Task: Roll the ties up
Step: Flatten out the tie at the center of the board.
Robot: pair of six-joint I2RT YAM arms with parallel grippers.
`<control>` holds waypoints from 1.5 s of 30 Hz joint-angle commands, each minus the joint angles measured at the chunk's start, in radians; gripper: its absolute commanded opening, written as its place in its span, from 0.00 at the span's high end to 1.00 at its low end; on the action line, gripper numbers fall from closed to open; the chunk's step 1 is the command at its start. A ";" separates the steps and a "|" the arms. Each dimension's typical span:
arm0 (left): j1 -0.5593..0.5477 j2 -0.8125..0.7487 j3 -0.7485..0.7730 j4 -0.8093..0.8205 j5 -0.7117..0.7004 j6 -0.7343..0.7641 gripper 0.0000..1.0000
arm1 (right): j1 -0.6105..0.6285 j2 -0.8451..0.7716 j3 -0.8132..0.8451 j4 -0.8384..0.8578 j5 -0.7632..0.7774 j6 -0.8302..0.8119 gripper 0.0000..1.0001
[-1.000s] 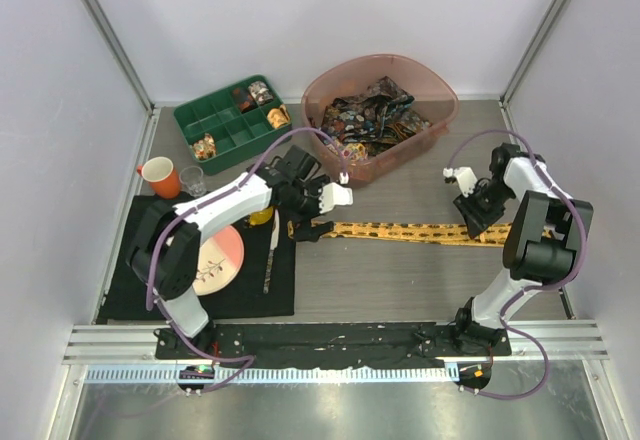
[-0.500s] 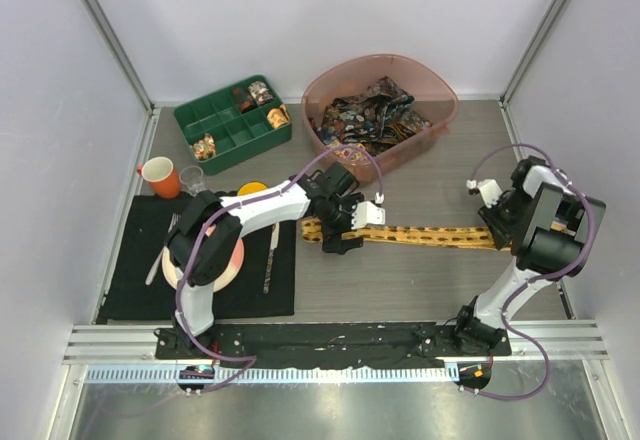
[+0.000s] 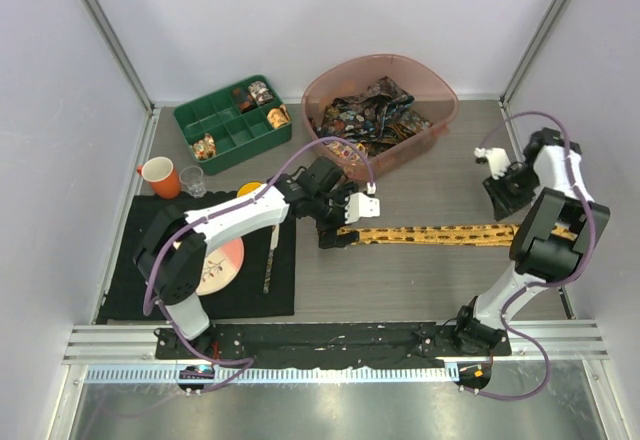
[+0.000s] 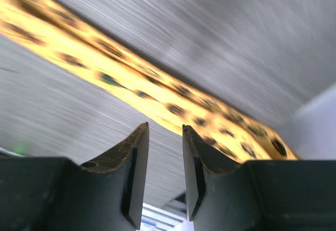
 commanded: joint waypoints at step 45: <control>0.054 -0.196 -0.106 0.119 -0.011 -0.056 0.12 | 0.273 -0.102 -0.178 0.062 -0.160 0.326 0.66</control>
